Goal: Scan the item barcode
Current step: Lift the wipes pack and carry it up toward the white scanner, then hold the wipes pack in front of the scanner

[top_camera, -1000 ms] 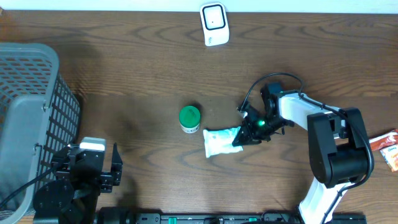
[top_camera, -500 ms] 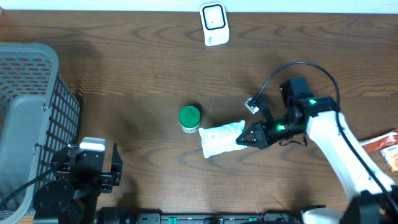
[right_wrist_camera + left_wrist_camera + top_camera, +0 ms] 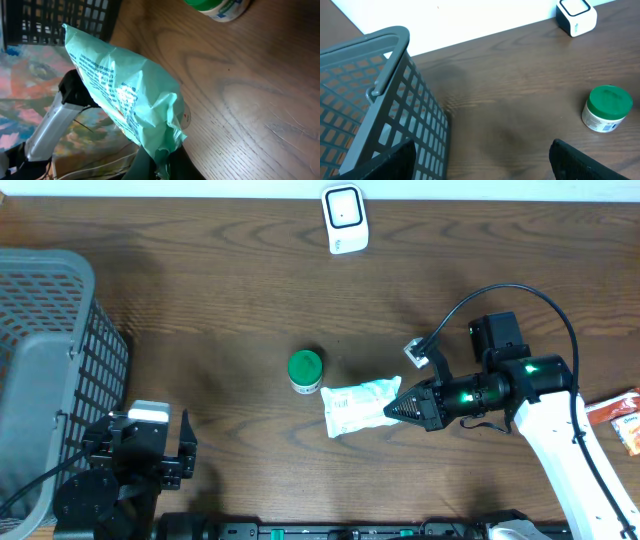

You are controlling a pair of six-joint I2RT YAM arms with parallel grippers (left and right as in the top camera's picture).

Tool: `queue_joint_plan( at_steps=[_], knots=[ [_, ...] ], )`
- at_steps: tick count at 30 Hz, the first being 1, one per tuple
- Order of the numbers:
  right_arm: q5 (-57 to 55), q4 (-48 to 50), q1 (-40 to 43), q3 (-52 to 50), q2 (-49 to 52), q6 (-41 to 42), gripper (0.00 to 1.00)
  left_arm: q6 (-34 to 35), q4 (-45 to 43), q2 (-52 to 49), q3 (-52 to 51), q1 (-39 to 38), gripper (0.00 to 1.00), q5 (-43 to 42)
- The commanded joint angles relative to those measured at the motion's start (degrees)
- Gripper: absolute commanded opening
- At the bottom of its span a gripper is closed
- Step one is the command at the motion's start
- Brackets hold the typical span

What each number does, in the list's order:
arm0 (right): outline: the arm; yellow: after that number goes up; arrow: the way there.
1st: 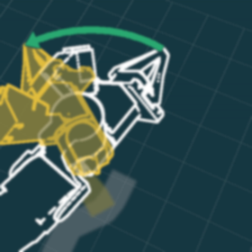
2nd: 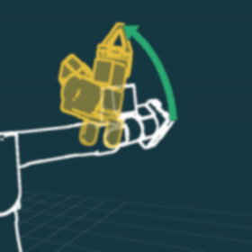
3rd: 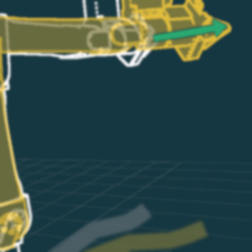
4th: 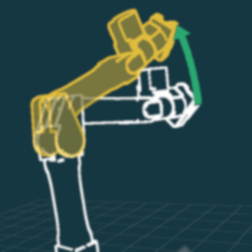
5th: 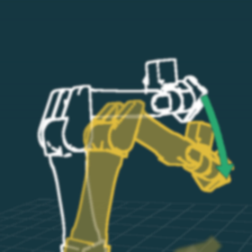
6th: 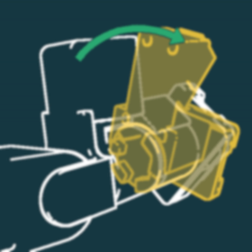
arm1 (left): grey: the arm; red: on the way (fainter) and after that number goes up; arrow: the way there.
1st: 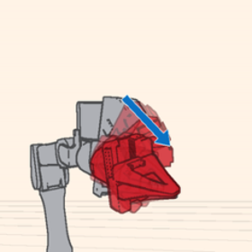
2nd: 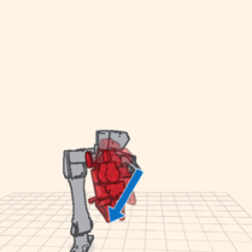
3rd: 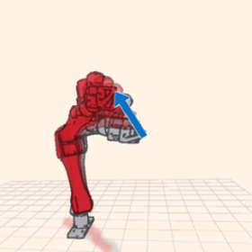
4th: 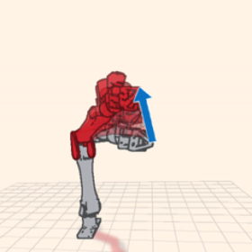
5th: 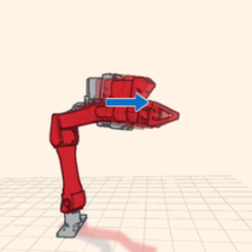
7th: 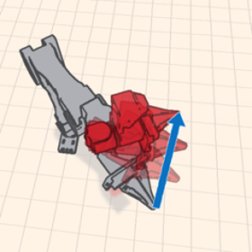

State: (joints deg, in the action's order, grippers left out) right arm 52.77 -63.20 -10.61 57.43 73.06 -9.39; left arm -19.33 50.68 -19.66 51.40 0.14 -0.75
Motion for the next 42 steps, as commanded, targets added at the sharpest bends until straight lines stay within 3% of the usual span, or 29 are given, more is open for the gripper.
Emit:
queue_joint_plan(
  at_steps=[1,5,10,14,18,22,30,42],
  knots=[
    [-5.3,0.6,0.7,0.7,-0.4,1.8,0.01,-0.1,-0.1,0.3,0.1,-0.2,0.86,0.1],
    [-26.3,6.9,0.7,0.8,-0.4,10.8,0.01,-0.1,-0.1,0.3,0.1,-0.2,0.86,0.1],
    [-42.6,17.9,0.6,4.2,-0.4,14.9,0.01,-0.1,-0.1,0.3,0.1,-0.2,0.86,0.1],
    [-54.9,29.3,-0.2,7.1,0.5,15.1,0.01,-0.1,-0.1,0.3,0.1,-0.2,0.86,0.1],
    [-60.1,39.8,-1.0,7.3,4.2,14.6,0.01,-0.1,-0.1,0.3,0.1,-0.2,0.86,0.1],
    [-61.7,51.4,-1.9,7.6,11.4,10.9,0.01,-0.1,-0.1,0.3,0.1,-0.2,0.86,0.1],
    [-64.4,64.3,-5.1,16.7,27.0,4.7,0.01,-0.1,-0.1,0.3,0.1,-0.2,0.86,0.1],
    [-87.8,80.5,-13.4,33.0,50.2,-25.5,0.01,-0.1,-0.1,0.3,0.1,-0.2,0.86,0.1]
  ],
)
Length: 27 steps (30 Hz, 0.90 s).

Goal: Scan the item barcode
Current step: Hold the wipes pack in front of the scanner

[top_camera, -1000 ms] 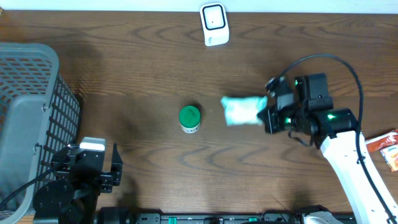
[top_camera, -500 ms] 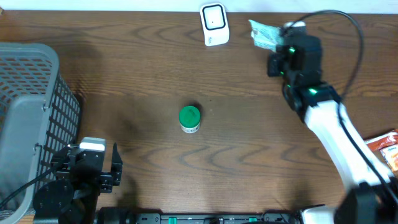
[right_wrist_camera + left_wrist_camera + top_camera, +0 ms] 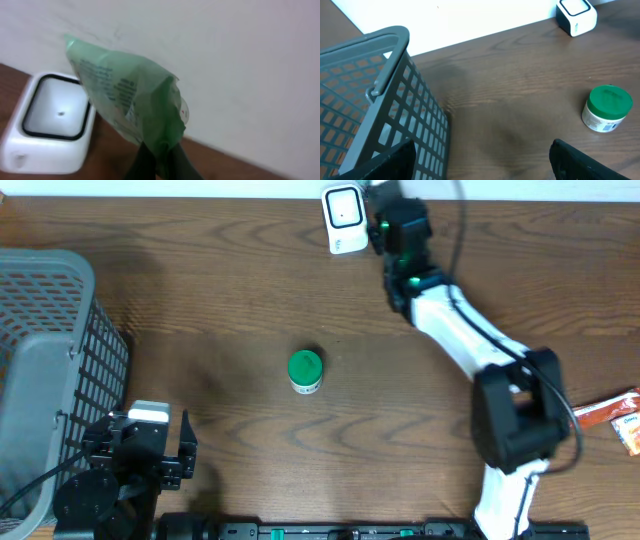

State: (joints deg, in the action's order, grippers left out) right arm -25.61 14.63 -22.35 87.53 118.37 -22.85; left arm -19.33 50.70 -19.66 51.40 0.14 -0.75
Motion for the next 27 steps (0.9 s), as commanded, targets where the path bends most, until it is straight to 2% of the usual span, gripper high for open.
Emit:
queue_joint_plan(
  at_steps=[1,8,13,22,27],
  knots=[
    [-10.8,4.4,-2.0,3.6,6.5,-14.1,0.01,-0.1,-0.1,0.3,0.1,-0.2,0.86,0.1],
    [-17.9,17.7,-3.7,5.2,15.5,-29.8,0.01,-0.1,-0.1,0.3,0.1,-0.2,0.86,0.1],
    [-17.8,17.7,-5.2,5.2,18.6,-37.3,0.01,-0.1,-0.1,0.3,0.1,-0.2,0.86,0.1],
    [-18.2,18.5,-8.8,5.2,19.5,-43.0,0.01,-0.1,-0.1,0.3,0.1,-0.2,0.86,0.1],
    [-18.7,12.7,-10.0,5.2,19.5,-44.6,0.01,-0.1,-0.1,0.3,0.1,-0.2,0.86,0.1]
  ],
)
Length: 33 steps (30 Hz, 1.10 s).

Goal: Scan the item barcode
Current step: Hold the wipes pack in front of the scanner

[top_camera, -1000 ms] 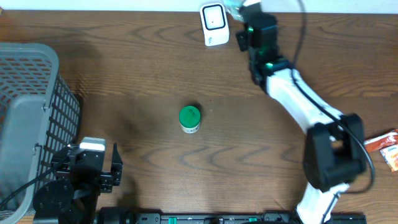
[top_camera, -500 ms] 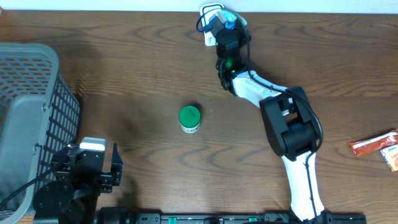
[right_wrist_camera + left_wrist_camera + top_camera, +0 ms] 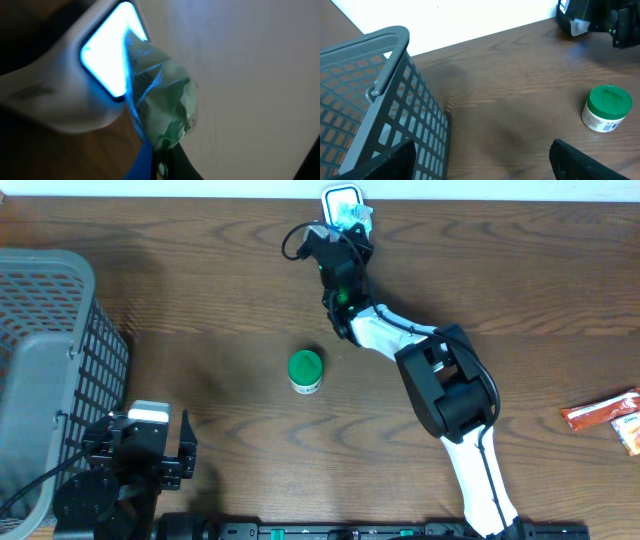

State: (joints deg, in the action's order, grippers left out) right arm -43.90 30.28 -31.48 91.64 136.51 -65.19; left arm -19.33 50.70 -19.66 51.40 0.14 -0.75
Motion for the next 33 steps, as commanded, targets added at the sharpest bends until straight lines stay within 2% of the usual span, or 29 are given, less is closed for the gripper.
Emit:
queue_joint_plan(
  at_steps=[1,10,20,27,33],
  knots=[
    [-0.4,-4.9,-1.0,1.0,1.3,-2.2,0.01,-0.1,-0.1,0.3,0.1,-0.2,0.86,0.1],
    [-10.0,-13.4,-1.6,1.0,1.3,-0.9,0.01,-0.1,-0.1,0.3,0.1,-0.2,0.86,0.1],
    [-28.0,-14.7,0.3,1.0,-0.7,-0.9,0.01,-0.1,0.1,0.3,0.1,-0.2,0.86,0.1],
    [-37.3,-17.2,5.8,1.0,-3.6,-0.6,0.01,-0.1,0.3,0.3,0.1,-0.2,0.86,0.1],
    [-40.4,-23.4,12.6,1.0,-4.7,2.3,0.01,-0.1,0.3,0.3,0.1,-0.2,0.86,0.1]
  ],
)
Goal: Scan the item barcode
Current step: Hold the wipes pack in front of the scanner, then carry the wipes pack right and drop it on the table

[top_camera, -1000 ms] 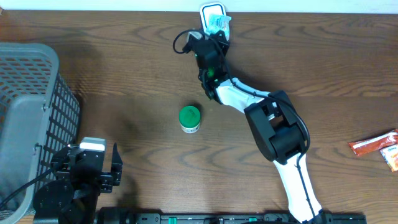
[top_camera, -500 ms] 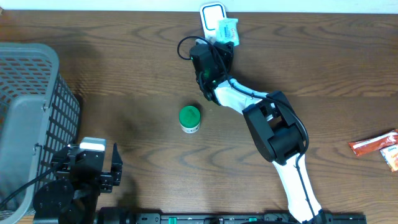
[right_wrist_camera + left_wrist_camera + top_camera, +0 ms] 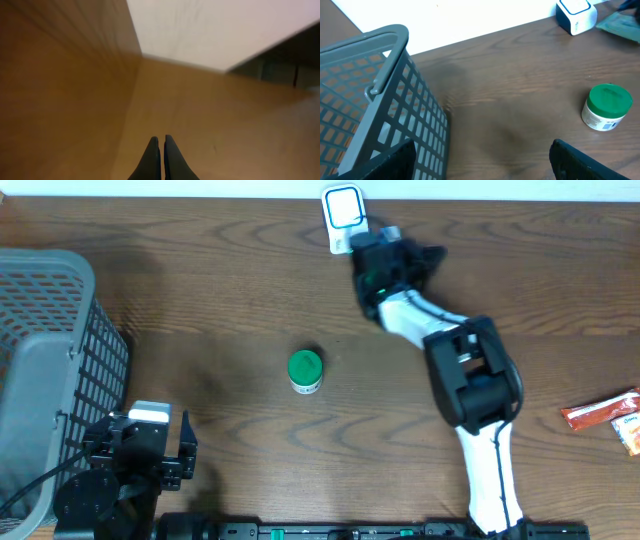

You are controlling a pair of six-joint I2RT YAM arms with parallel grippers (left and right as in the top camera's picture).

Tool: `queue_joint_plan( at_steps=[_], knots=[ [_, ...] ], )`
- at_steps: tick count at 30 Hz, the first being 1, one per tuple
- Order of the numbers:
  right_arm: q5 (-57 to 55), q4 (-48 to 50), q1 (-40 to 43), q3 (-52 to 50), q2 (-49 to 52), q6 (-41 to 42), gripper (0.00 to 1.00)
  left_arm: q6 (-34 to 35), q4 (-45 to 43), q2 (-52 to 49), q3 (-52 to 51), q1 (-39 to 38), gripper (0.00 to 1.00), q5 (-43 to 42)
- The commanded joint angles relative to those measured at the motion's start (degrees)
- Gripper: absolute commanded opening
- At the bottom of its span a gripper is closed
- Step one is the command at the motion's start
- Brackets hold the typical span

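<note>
The white barcode scanner (image 3: 342, 217) stands at the table's far edge, its window lit blue; the left wrist view shows it too (image 3: 576, 15). A pale green bag (image 3: 620, 22) shows just right of it in the left wrist view; I cannot tell whether it rests on the table. My right gripper (image 3: 161, 139) is shut with nothing visible between its fingertips, over blurred wood near the wall. From overhead the right arm (image 3: 400, 270) reaches up beside the scanner. My left gripper (image 3: 480, 160) sits open at the front left.
A green-lidded jar (image 3: 305, 370) stands mid-table, also seen from the left wrist (image 3: 607, 107). A grey wire basket (image 3: 45, 350) fills the left side. Red snack packets (image 3: 612, 413) lie at the right edge.
The green bag is no longer in my right gripper, which now shows shut and bare. The right wrist has shifted from in front of the scanner window to its right.
My right gripper first held the green bag by its end near the jar at mid-table. Then it held the bag beside the scanner, then close against the lit scanner window. Now the jaws are bare and the bag shows right of the scanner. The left arm stayed still.
</note>
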State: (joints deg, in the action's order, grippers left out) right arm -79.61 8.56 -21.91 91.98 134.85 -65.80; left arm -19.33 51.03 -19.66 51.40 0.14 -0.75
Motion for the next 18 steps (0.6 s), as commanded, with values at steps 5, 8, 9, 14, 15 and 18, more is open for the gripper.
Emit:
queue_joint_plan(
  at_steps=[5,8,9,14,15,18],
  knots=[
    [-4.7,-3.2,4.2,0.7,-3.3,13.9,0.56,-0.1,0.0,0.3,0.1,-0.2,0.86,0.1],
    [-3.0,-3.3,3.3,0.7,-3.3,18.8,0.86,-0.1,0.0,0.3,0.1,-0.2,0.86,0.1],
    [-2.3,-3.8,2.9,0.7,-3.3,20.3,0.91,-0.1,0.0,0.3,0.1,-0.2,0.86,0.1],
    [3.7,-5.4,0.4,0.7,-3.4,25.6,0.99,-0.1,0.0,0.3,0.1,-0.2,0.86,0.1],
    [5.4,-5.0,-0.1,0.9,-3.5,25.7,0.99,-0.1,0.0,0.3,0.1,-0.2,0.86,0.1],
    [9.3,-6.1,-1.6,2.2,-4.6,27.3,0.99,-0.1,0.0,0.3,0.1,-0.2,0.86,0.1]
  ],
)
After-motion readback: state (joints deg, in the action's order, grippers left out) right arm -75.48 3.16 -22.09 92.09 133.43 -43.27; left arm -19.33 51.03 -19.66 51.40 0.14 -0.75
